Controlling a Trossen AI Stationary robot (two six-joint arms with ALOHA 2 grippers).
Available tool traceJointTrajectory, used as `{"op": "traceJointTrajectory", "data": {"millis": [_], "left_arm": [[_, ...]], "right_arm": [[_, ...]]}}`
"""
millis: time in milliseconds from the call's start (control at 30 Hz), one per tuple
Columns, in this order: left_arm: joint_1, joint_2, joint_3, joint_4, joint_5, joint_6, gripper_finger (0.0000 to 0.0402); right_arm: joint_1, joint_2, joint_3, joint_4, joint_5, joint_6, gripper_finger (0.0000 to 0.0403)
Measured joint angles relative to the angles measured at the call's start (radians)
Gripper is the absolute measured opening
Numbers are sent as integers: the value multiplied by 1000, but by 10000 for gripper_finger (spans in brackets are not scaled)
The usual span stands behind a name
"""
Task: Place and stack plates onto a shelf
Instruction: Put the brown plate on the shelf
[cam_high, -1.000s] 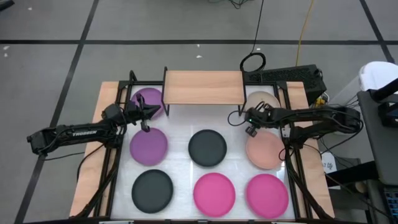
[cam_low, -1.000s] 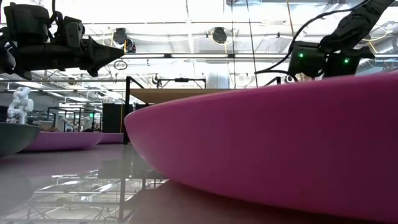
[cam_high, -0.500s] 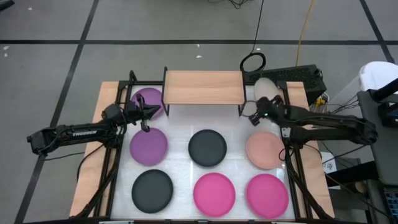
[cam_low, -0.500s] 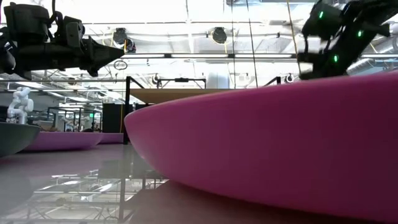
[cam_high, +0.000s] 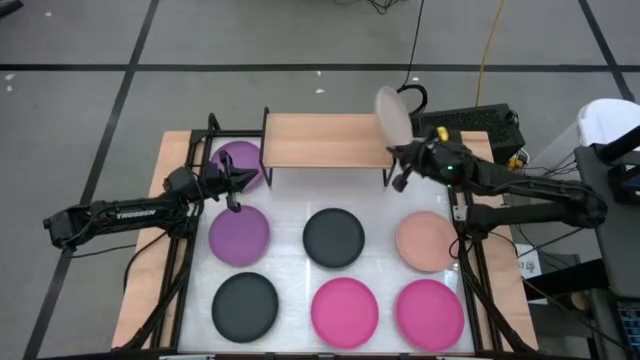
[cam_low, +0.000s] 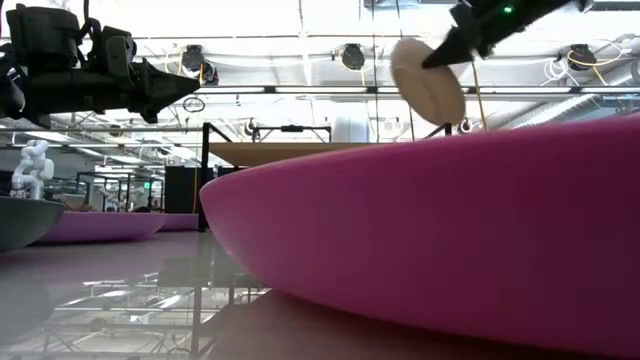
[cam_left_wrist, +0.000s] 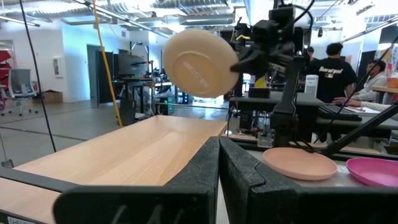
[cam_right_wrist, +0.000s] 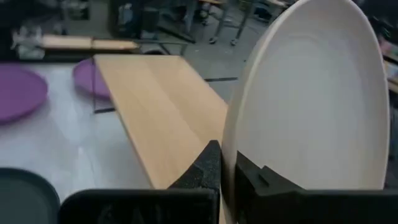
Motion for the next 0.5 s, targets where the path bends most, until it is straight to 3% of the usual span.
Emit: {"op": "traceJointTrajectory", "data": {"millis": [267,500], "left_arm": [[0,0,0,0,0,0,15],[0,0,0,0,0,0,15]], "right_arm": [[96,221,47,3,0,-154,0],[121,342,48,17,2,-179,0]]}}
